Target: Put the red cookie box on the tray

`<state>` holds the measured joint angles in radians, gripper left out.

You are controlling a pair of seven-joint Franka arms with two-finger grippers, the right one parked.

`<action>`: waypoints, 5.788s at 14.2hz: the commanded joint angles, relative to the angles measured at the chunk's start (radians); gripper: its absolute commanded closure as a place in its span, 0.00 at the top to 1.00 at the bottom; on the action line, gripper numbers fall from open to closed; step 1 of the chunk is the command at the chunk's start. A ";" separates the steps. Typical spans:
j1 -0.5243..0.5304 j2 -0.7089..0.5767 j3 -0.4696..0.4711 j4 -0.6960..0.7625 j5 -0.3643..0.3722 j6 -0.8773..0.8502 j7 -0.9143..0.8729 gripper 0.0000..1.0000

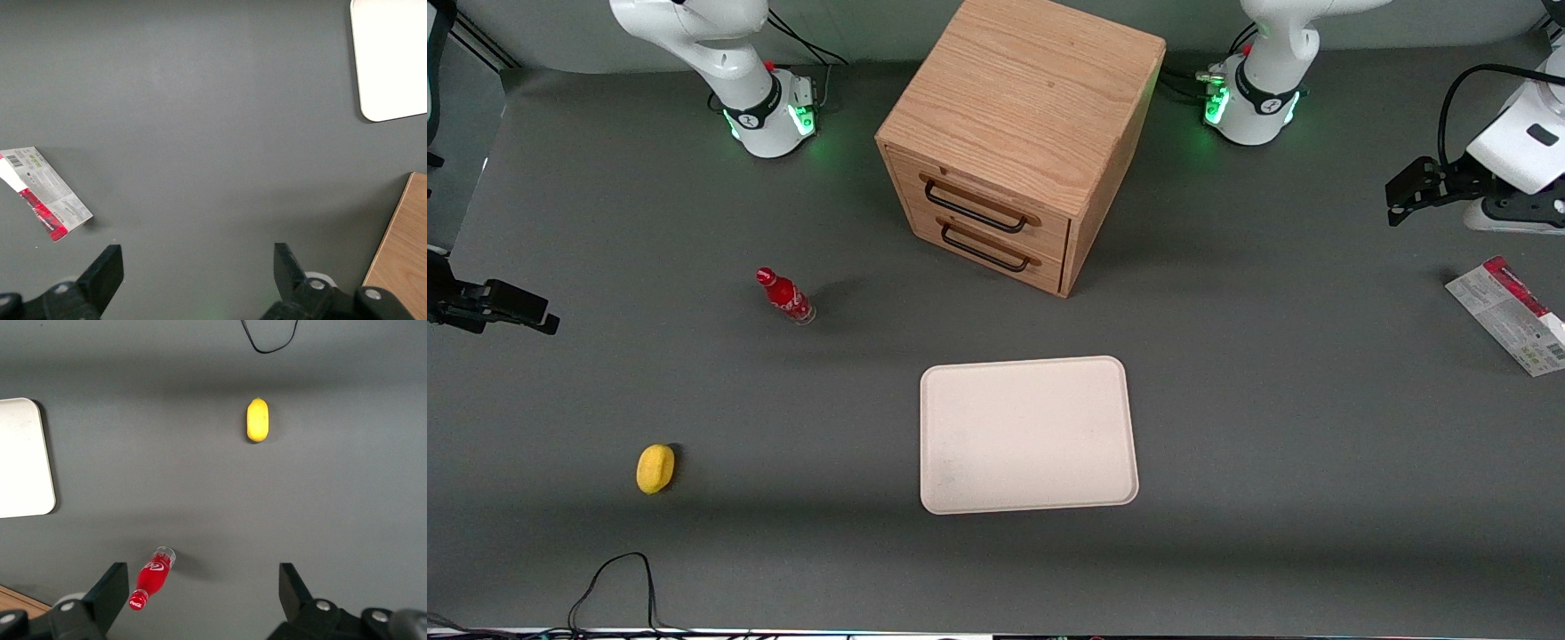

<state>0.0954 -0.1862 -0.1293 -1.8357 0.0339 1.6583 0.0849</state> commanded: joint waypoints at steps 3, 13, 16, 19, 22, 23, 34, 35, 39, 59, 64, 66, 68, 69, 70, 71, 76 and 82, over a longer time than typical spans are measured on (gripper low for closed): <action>0.012 0.005 0.005 0.010 0.009 0.001 -0.016 1.00; 0.027 0.230 0.457 -0.007 0.122 0.283 -0.051 1.00; 0.029 0.359 0.575 -0.013 0.059 0.458 -0.053 1.00; 0.036 0.485 0.611 -0.017 -0.026 0.562 -0.053 1.00; 0.073 0.592 0.611 -0.017 -0.121 0.623 -0.037 1.00; 0.087 0.617 0.611 -0.017 -0.127 0.626 -0.037 1.00; 0.096 0.738 0.602 -0.027 -0.200 0.649 -0.040 0.00; 0.093 0.738 0.600 -0.025 -0.200 0.649 -0.048 0.00; 0.086 0.711 0.599 -0.005 -0.193 0.589 0.151 0.00; -0.230 0.623 0.050 0.703 0.047 -0.132 -0.121 0.00; -0.429 0.875 0.059 0.875 0.064 -0.098 -0.399 0.00; -0.471 0.933 0.057 0.882 0.066 -0.033 -0.486 0.00; -0.508 0.993 0.059 0.882 0.067 0.029 -0.548 0.00; -0.525 1.023 0.060 0.882 0.075 0.067 -0.594 0.00; -0.534 1.053 0.068 0.880 0.096 0.105 -0.623 0.00; -0.542 1.079 0.071 0.875 0.107 0.141 -0.636 0.00; -0.569 1.162 0.088 0.852 0.106 0.261 -0.747 0.00; -0.562 1.133 0.088 0.849 0.106 0.262 -0.720 1.00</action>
<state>-0.4566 0.9739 -0.0573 -0.9951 0.1268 1.9346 -0.6276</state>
